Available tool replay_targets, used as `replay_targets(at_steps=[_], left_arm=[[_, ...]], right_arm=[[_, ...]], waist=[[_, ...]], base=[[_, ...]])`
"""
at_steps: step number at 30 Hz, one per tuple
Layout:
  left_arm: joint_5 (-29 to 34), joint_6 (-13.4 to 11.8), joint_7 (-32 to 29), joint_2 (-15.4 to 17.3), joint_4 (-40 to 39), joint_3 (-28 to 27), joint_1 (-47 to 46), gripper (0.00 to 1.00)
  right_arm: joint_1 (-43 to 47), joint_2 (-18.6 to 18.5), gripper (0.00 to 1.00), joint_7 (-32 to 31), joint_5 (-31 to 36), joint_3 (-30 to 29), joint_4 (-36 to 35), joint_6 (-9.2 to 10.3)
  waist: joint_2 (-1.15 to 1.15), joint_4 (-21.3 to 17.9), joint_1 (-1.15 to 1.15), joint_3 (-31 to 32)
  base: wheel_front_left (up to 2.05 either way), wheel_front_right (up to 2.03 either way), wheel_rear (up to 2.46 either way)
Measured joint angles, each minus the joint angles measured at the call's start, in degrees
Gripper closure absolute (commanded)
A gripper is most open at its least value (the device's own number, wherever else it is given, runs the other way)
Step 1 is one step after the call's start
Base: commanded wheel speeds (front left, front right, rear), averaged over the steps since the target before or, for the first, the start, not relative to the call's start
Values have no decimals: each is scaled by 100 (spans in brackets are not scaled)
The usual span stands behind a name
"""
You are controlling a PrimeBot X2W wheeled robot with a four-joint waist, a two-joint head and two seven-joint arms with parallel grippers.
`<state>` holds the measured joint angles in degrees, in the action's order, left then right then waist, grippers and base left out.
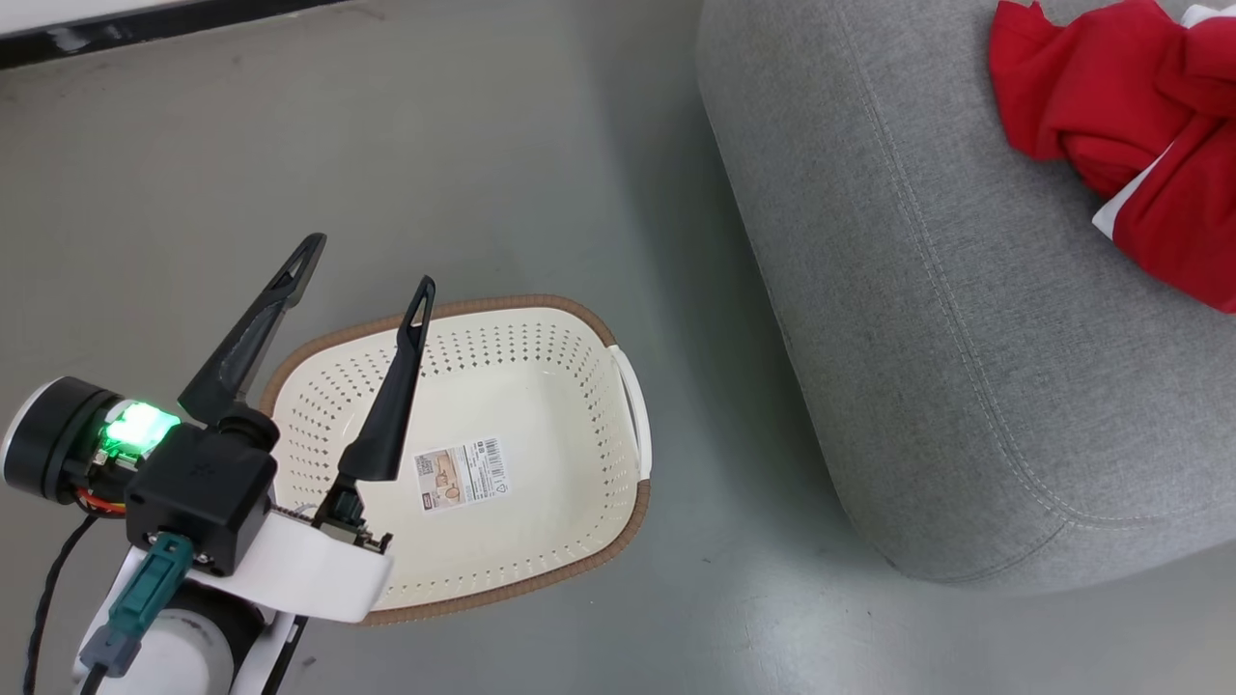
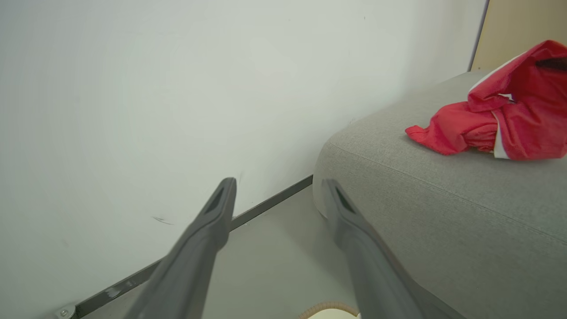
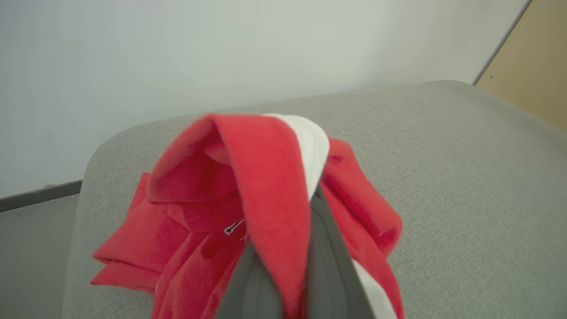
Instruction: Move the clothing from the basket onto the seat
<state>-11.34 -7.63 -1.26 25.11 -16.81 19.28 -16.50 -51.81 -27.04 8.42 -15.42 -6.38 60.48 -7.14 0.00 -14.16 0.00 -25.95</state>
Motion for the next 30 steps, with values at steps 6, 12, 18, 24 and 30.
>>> replay_targets(at_steps=[6, 12, 18, 24, 30], left_arm=[[49, -4, 0, 5, -4, -21, -1, 0], [49, -20, 0, 13, -4, -27, -2, 0], [49, -29, 2, 10, -2, -30, -2, 0], [48, -45, 29, -8, 3, -33, -2, 0], [48, -98, 87, -52, 30, -56, -1, 0]], right_arm=[[0, 66, 100, 66, 144, -92, 241, 0], [-10, 252, 5, 66, 158, -134, 445, 0], [-31, 383, 0, 66, 181, -60, 458, 0], [-87, 388, 0, 124, 182, 105, 434, 0], [-77, 439, 0, 264, 171, 247, 270, 0]], waist=[[0, -26, 0, -47], [0, -56, 0, -65], [0, -97, 0, -46], [0, -140, 0, -24], [0, -199, 0, 14]], base=[[0, 0, 0], [0, 0, 0], [0, 0, 0], [0, 0, 0], [0, 0, 0]])
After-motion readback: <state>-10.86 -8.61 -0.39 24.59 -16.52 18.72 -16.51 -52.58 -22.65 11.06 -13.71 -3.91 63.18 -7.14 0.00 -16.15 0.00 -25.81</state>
